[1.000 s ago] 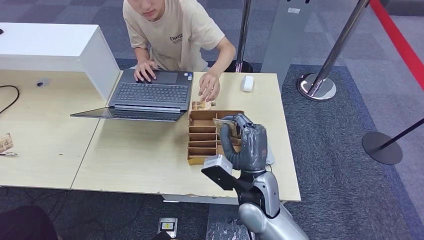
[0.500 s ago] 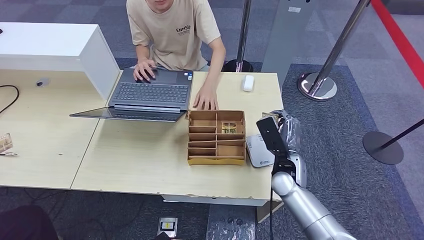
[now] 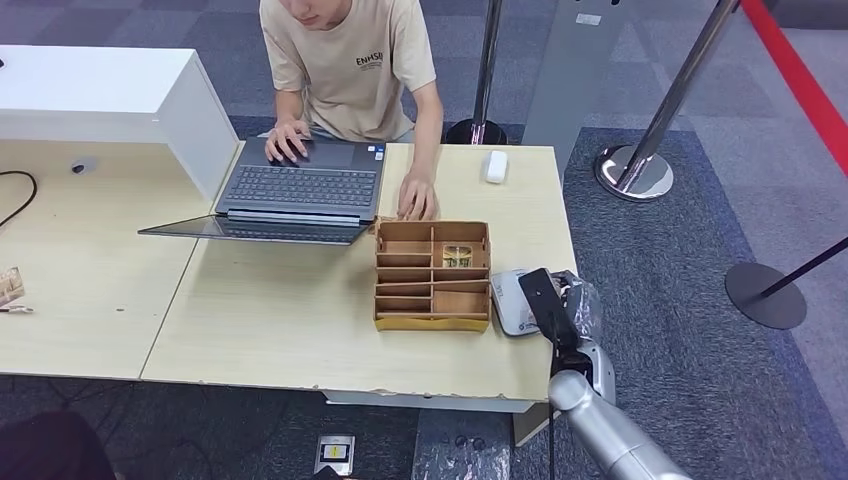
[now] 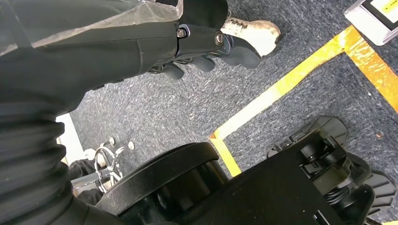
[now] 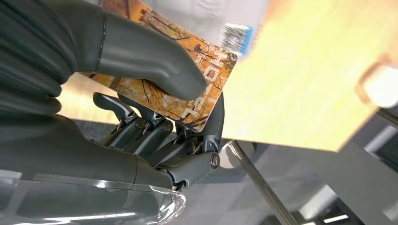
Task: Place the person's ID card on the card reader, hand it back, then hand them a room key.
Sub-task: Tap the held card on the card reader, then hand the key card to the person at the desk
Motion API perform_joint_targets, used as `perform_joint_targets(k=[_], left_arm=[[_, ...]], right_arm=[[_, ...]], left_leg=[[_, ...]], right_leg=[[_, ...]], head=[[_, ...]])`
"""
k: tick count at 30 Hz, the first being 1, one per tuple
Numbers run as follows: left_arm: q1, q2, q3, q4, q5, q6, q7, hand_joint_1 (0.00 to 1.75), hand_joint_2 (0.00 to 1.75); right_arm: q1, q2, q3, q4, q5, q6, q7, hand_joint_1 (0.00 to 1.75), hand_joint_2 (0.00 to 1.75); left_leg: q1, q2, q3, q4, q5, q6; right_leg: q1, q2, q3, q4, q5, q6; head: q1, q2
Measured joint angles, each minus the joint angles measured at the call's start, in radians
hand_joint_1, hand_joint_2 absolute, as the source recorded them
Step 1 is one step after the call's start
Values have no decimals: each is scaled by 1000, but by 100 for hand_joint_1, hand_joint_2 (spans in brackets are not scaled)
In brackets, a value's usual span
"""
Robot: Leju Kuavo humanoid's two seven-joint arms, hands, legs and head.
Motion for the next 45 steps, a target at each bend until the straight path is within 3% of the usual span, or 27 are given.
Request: perform_joint_targets(k=[7,16,19,28,35,39,45], left_arm=[[-1,-2,0,0,1,4,2,0,175],[-1,-3,0,0,6,4,0,0,175],[0,-2,0,0,6,4,0,0,175],[0,-1,0,0,-7,-2,-1,0,175],[-19,-2,0,0,-34,-30,0,0,175],[-34,-5,-1,0,-43,-45,-3,0,175],[-57,-15,-2,0,-52,-51,-4,0,175]], right_arm=[[-1,19,3,72,-10,5,-9,175,175],[-17,35,6,69,-58,-26,-83,175,175],[-22,36,8,-6,-60,-27,-71,175,175],[-60,28,29,-411,-78,-4,83,175,175],[-208,26,105,-545,8,148,145,175,175],[-321,37,169,-483,71,201,140,175,175],[-465,75,296,-287,293,244,160,175,175]], left_leg=[[0,0,1,0,0,0],[0,0,3,0,0,0],[0,0,2,0,0,0],[0,0,2,0,0,0],[0,0,2,0,1,-1],[0,0,2,0,1,-1],[0,-1,1,0,1,-1]], right_leg=[[0,0,1,0,0,0],[0,0,3,0,0,0],[0,0,3,0,0,0],[0,0,2,1,0,0],[0,0,2,1,0,0],[0,0,2,2,1,0],[0,-1,2,2,0,0]], head=[[0,0],[0,0],[0,0],[0,0],[0,0],[0,0],[0,0]])
